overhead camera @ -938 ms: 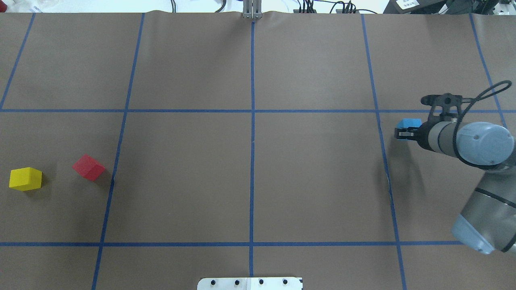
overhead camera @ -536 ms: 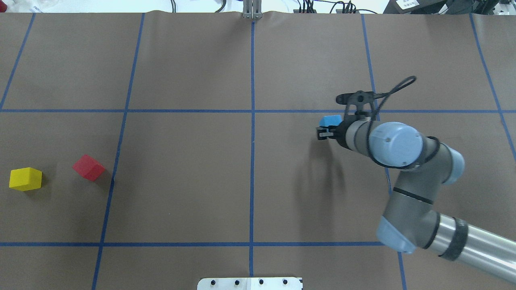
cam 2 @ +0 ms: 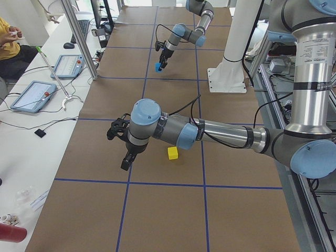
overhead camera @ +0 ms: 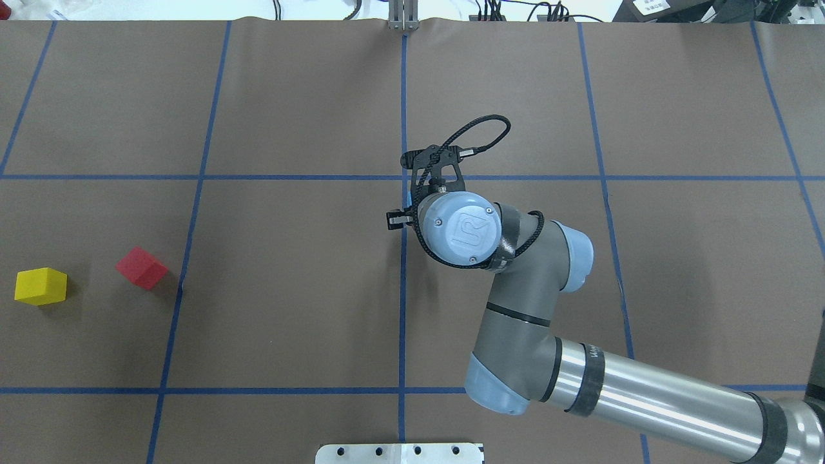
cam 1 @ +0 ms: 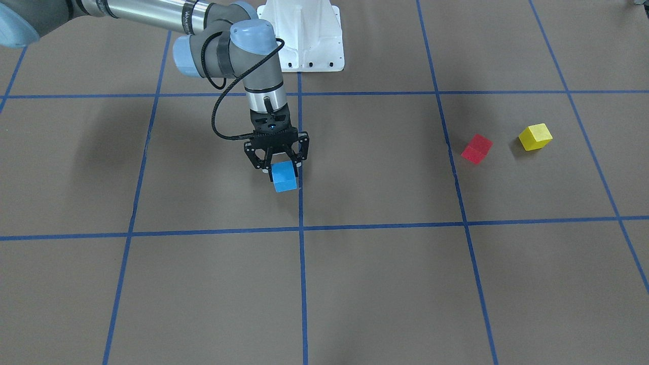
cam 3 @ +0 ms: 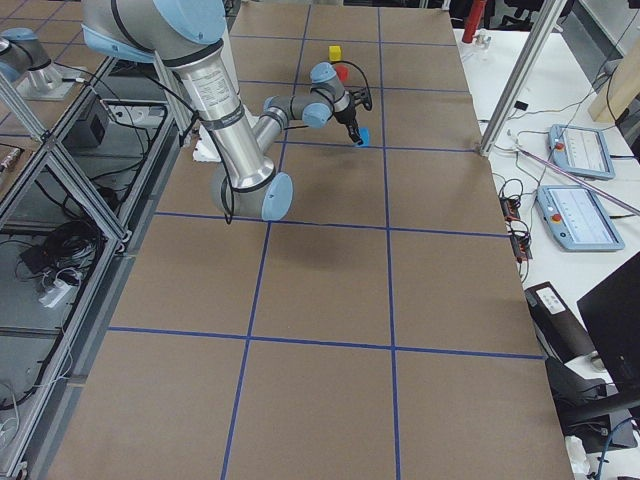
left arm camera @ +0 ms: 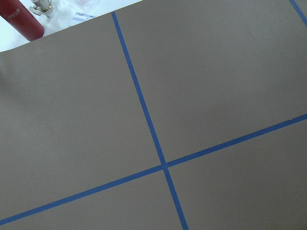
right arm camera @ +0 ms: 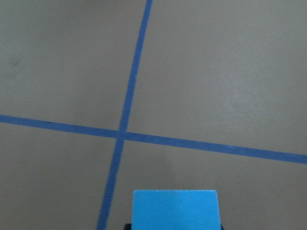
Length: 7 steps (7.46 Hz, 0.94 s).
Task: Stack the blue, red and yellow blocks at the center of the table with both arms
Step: 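Carry the blue cube with the right gripper to the table center and release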
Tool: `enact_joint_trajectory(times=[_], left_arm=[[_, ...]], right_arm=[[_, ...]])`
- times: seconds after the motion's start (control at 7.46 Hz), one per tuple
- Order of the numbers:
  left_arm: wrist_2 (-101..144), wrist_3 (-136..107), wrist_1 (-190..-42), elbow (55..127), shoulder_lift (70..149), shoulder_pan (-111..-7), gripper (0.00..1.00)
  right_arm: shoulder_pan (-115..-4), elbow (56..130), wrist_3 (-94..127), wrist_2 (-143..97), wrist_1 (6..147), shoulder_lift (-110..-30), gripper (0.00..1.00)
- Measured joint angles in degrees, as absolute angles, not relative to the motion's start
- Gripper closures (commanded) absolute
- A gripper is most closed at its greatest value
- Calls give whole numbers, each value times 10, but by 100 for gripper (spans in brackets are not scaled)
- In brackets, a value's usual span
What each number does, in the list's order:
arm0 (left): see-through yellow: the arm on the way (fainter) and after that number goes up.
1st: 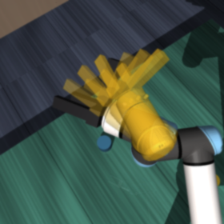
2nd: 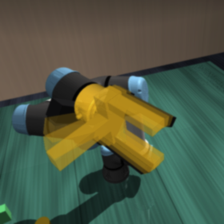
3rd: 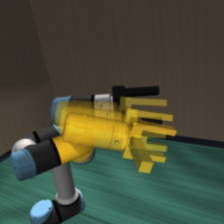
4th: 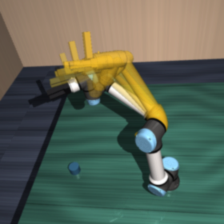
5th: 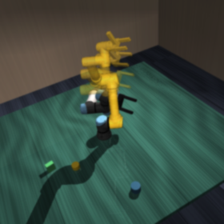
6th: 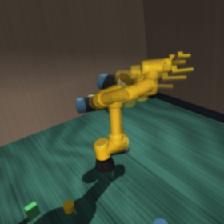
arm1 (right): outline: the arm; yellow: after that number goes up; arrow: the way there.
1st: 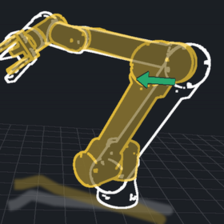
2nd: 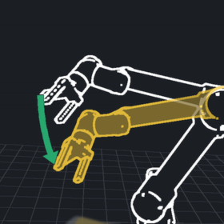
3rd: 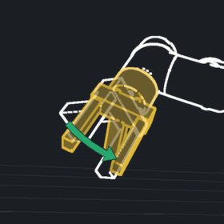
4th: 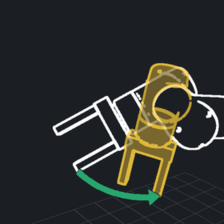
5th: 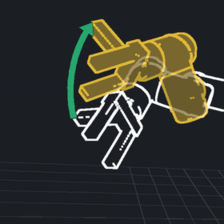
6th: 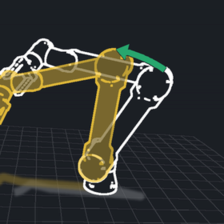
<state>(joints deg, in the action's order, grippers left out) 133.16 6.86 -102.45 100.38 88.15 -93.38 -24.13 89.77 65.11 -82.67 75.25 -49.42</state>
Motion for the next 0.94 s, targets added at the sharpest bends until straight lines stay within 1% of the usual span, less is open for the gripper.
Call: enact_joint_trajectory(times=[0.13,0.27,0.4,0.54,0.94], left_arm=[[1332,69,-1024,1003,878,-934,0],[1332,69,-1024,1003,876,-934,0],[1332,69,-1025,1002,873,-933,0],[1332,69,-1025,1002,872,-933,0],[1332,69,-1025,1001,871,-934,0]], right_arm=[[-235,863,661,-825,756,-464,90],[-232,831,670,-823,757,-440,70],[-231,812,680,-823,760,-428,35],[-231,804,685,-823,767,-423,1],[-232,801,714,-823,797,-424,0]])
